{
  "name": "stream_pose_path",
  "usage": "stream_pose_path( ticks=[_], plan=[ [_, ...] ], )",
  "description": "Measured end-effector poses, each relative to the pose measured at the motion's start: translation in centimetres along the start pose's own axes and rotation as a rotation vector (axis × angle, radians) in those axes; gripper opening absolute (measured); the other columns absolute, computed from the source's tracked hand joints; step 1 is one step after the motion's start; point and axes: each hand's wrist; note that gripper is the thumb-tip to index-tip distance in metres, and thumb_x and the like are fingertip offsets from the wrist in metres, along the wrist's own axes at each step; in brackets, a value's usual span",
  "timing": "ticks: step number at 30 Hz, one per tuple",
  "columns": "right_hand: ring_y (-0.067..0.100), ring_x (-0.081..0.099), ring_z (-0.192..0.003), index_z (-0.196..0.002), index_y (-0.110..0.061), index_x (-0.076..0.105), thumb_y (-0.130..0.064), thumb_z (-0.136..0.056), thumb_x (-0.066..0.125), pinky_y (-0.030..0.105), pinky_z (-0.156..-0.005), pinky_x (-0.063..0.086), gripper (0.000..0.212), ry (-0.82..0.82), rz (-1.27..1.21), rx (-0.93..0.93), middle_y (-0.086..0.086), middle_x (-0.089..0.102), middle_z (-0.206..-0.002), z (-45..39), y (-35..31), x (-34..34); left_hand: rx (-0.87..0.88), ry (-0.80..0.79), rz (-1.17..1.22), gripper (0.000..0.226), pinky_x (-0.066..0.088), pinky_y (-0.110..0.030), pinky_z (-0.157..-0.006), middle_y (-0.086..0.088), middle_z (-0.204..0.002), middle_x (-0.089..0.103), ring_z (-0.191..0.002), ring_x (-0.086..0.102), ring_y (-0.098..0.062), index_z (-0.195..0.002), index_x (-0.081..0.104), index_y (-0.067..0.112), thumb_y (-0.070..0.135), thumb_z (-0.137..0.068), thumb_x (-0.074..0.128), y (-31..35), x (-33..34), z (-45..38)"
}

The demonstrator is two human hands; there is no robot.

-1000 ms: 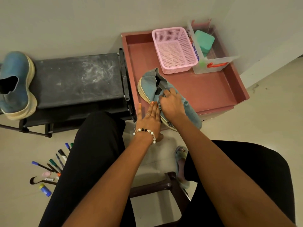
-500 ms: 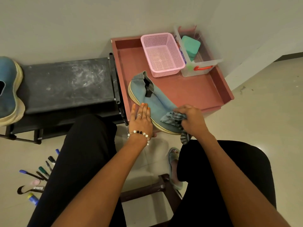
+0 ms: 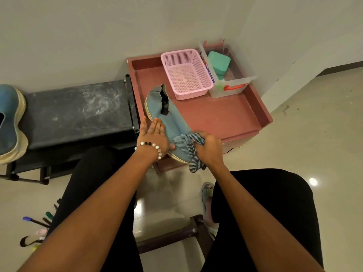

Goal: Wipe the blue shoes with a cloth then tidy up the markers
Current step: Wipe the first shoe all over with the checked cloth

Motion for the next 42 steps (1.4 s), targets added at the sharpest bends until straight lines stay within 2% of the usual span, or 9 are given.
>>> stream_pose_path(
  ticks=[5, 8, 12, 15, 20, 26, 32, 37, 42],
  plan=[
    [0.025, 0.066, -0.084, -0.104, -0.013, 0.072, -0.020, -0.083, 0.069, 0.036, -0.076, 0.052, 0.022, 0.197, -0.202, 0.134, 0.006, 0.073, -0.089, -1.0, -0.5, 0.0, 0.086, 0.083, 0.100, 0.091, -0.026, -0.056, -0.104, -0.009, -0.160, -0.005, -0.147, -0.012, -0.022, -0.152, 0.003, 0.006, 0.070, -0.090, 0.023, -2.1, 1.4, 0.3],
    [0.020, 0.063, -0.081, -0.102, -0.012, 0.070, -0.023, -0.083, 0.070, 0.031, -0.073, 0.051, 0.023, 0.293, -0.216, -0.016, 0.003, 0.070, -0.090, -1.2, -1.8, -0.6, 0.082, 0.135, 0.087, 0.098, -0.024, -0.057, -0.106, -0.010, -0.160, -0.008, -0.146, -0.017, -0.023, -0.152, 0.001, 0.007, 0.076, -0.085, 0.020, -1.5, 2.1, 0.4],
    [0.031, 0.058, -0.096, -0.110, -0.009, 0.068, -0.009, -0.075, 0.065, 0.038, -0.082, 0.050, 0.035, -0.074, 0.174, -0.380, 0.012, 0.064, -0.108, -0.8, -2.4, 2.1, 0.101, 0.163, -0.050, 0.098, -0.017, -0.060, -0.110, -0.010, -0.159, -0.011, -0.145, -0.019, -0.020, -0.151, -0.005, 0.006, 0.076, -0.085, 0.013, -0.5, 2.8, 0.6],
    [0.039, 0.059, -0.093, -0.105, -0.006, 0.070, -0.012, -0.065, 0.070, 0.041, -0.077, 0.054, 0.040, -0.184, 0.593, -0.515, 0.016, 0.065, -0.112, 0.3, -2.1, 4.1, 0.097, 0.156, -0.095, 0.085, -0.020, -0.061, -0.108, -0.010, -0.158, -0.015, -0.146, -0.016, -0.020, -0.151, -0.008, 0.007, 0.061, -0.092, 0.019, -0.5, 3.0, 0.5],
    [0.029, 0.028, -0.133, -0.140, -0.016, 0.042, -0.017, -0.089, 0.053, 0.044, -0.102, 0.030, 0.053, -0.359, 0.807, -0.385, 0.002, 0.032, -0.151, 1.7, -2.9, 3.3, 0.081, 0.155, -0.128, 0.086, -0.023, -0.065, -0.103, -0.010, -0.157, -0.021, -0.145, -0.020, -0.022, -0.150, -0.012, 0.008, 0.064, -0.092, 0.016, -0.5, 3.5, 0.3],
    [0.023, 0.029, -0.132, -0.123, -0.021, 0.055, -0.026, -0.091, 0.053, 0.040, -0.089, 0.031, 0.033, -0.229, 0.868, -0.360, -0.006, 0.048, -0.137, -1.9, -5.1, 4.9, 0.085, 0.101, -0.020, 0.093, -0.013, -0.066, -0.107, -0.007, -0.158, -0.020, -0.144, -0.021, -0.017, -0.150, -0.012, 0.011, 0.073, -0.085, 0.011, -0.5, 3.3, 0.0],
    [0.024, 0.026, -0.135, -0.117, -0.021, 0.060, -0.019, -0.094, 0.048, 0.041, -0.090, 0.033, 0.027, -0.245, 0.867, -0.346, -0.006, 0.046, -0.140, -4.8, -6.0, 5.3, 0.067, 0.031, 0.079, 0.101, -0.024, -0.066, -0.102, -0.004, -0.157, -0.024, -0.142, -0.026, -0.014, -0.149, -0.015, 0.011, 0.079, -0.082, 0.015, -0.5, 3.1, -0.3],
    [0.026, 0.027, -0.134, -0.139, -0.024, 0.041, -0.033, -0.091, 0.056, 0.039, -0.093, 0.033, 0.051, -0.358, 0.877, -0.415, -0.006, 0.036, -0.149, -0.9, -2.4, 3.4, 0.056, 0.062, 0.077, 0.100, -0.021, -0.068, -0.102, -0.005, -0.156, -0.026, -0.143, -0.025, -0.015, -0.150, -0.014, 0.011, 0.077, -0.082, 0.017, -0.3, 3.4, -0.3],
    [0.022, 0.036, -0.120, -0.113, -0.030, 0.061, -0.030, -0.089, 0.061, 0.037, -0.084, 0.035, 0.025, -0.274, 0.879, -0.344, -0.014, 0.057, -0.125, 0.1, -1.4, 3.6, 0.054, 0.087, 0.073, 0.100, -0.019, -0.067, -0.104, -0.006, -0.156, -0.025, -0.143, -0.024, -0.016, -0.150, -0.013, 0.010, 0.076, -0.083, 0.021, -0.2, 3.6, -0.2]
  ],
)
Point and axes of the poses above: each hand's wrist, its own z-axis away from the middle knuckle, its own x-axis out of the palm, y = z × x
